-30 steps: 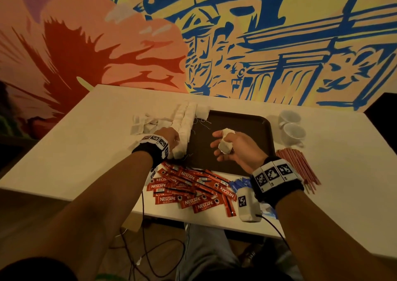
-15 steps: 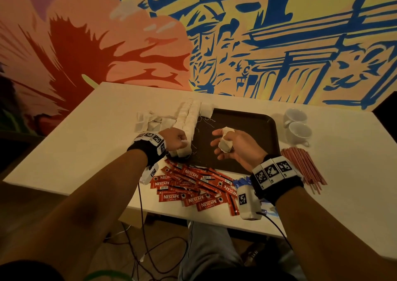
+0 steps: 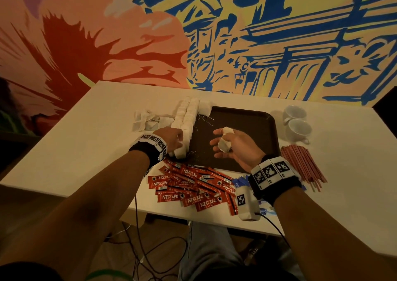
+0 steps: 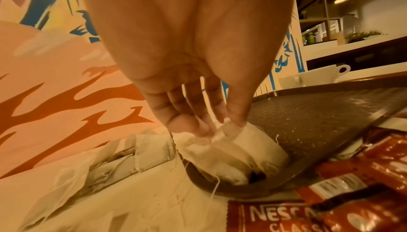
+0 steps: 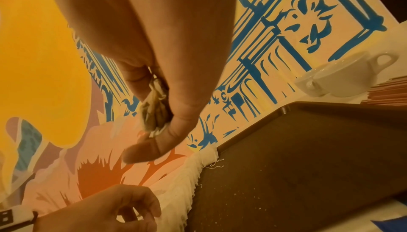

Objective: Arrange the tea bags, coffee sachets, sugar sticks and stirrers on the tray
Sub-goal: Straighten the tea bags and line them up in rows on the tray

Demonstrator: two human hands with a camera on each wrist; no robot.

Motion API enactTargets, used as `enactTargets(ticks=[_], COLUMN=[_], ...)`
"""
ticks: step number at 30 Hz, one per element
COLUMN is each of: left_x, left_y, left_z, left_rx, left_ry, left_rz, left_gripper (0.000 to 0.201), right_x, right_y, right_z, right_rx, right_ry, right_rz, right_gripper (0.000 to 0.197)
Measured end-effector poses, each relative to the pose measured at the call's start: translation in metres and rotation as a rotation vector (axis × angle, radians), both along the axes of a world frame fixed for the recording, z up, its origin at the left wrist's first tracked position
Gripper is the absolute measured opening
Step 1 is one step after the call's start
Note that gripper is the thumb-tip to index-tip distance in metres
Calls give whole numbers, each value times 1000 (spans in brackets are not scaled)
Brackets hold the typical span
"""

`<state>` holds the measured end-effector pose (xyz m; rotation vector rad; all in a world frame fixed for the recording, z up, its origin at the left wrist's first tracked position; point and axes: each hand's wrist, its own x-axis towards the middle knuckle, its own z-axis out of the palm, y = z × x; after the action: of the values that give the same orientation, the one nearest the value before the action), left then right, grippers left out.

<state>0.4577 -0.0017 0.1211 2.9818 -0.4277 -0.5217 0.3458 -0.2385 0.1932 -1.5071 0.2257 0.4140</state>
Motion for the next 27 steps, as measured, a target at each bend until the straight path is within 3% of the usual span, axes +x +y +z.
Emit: enactTargets(ticks=[3, 5, 9, 13, 20, 27], left_x=[-1, -8, -38, -75, -103, -91], left_y=[4, 3, -16, -42, -75, -103], left_z=[3, 12, 55, 105, 135, 135], left_rx=[-15, -117, -537, -892, -1012, -994], left_ry=[-108, -184, -323, -301, -132, -135], left_rz=[2, 13, -34, -160, -195, -140], left_gripper=[30, 27, 16, 15, 21, 2], right_x=[-4, -8, -19, -32, -38, -19], right_y=[0, -1, -6, -12, -26, -51], right_z=[-4, -4, 0, 9, 19, 24], right_rx=[43, 78, 150, 147, 9, 9], right_ry=[-11, -43, -141, -205, -288, -304], right_rz=[-4, -12, -58, -17, -41, 63], right_gripper=[29, 28, 30, 29, 33, 31])
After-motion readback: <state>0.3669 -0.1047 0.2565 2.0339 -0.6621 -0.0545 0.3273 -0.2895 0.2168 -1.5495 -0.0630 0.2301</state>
